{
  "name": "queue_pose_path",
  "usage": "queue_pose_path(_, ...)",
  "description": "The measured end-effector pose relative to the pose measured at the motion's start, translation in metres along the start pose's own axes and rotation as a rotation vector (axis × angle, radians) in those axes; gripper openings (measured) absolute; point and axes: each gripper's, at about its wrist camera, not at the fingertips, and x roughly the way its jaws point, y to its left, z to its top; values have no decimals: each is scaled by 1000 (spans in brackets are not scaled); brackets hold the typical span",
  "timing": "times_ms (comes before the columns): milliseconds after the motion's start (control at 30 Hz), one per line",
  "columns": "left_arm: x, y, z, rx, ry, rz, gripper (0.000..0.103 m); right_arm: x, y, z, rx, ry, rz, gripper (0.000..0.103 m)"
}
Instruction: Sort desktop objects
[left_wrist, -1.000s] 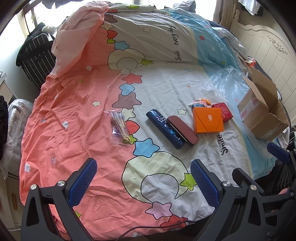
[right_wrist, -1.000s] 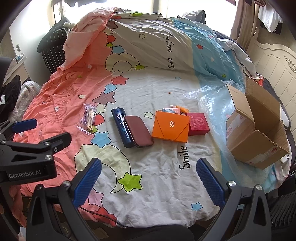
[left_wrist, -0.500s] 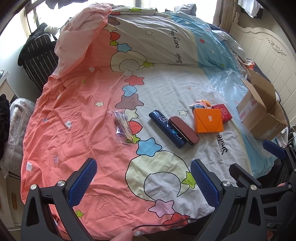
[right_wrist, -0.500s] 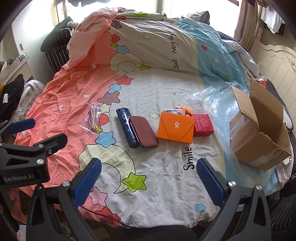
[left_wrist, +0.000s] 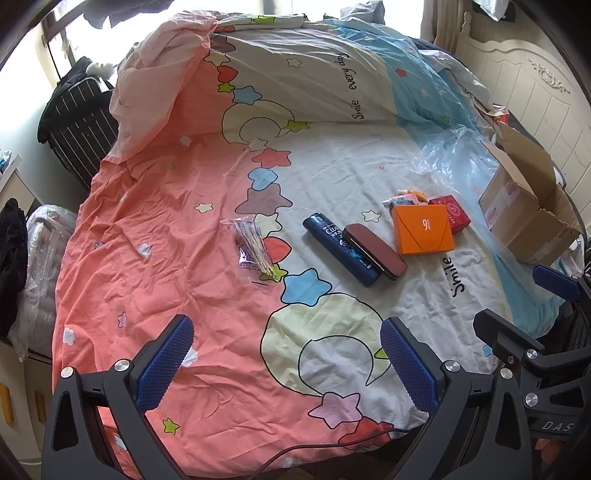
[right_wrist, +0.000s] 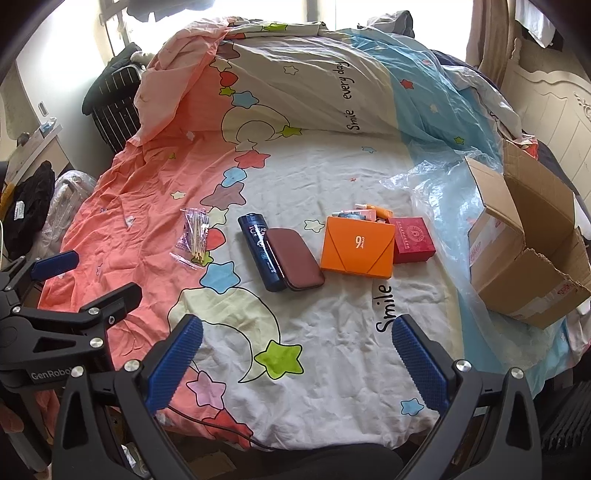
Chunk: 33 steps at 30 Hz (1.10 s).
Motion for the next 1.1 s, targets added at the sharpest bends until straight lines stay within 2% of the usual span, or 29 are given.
queue_pose_path(267,6,-3,-2,8,3,-13,103,2,0,2,-10,-7,-10,103)
queue_pose_path(567,22,1,-6,-13,45,-33,103,11,0,4,2,8,6,103)
queue_pose_path(700,30,4,-6,-30,61,-16,103,17,0,5,7,21,16,103)
queue_pose_path(933,48,17,-5,-77,107,-41,103,32,6,9,-31,39,8,103)
queue_pose_path(1100,63,33,-1,-121,124,-6,103,45,10,15,-49,43,14,103)
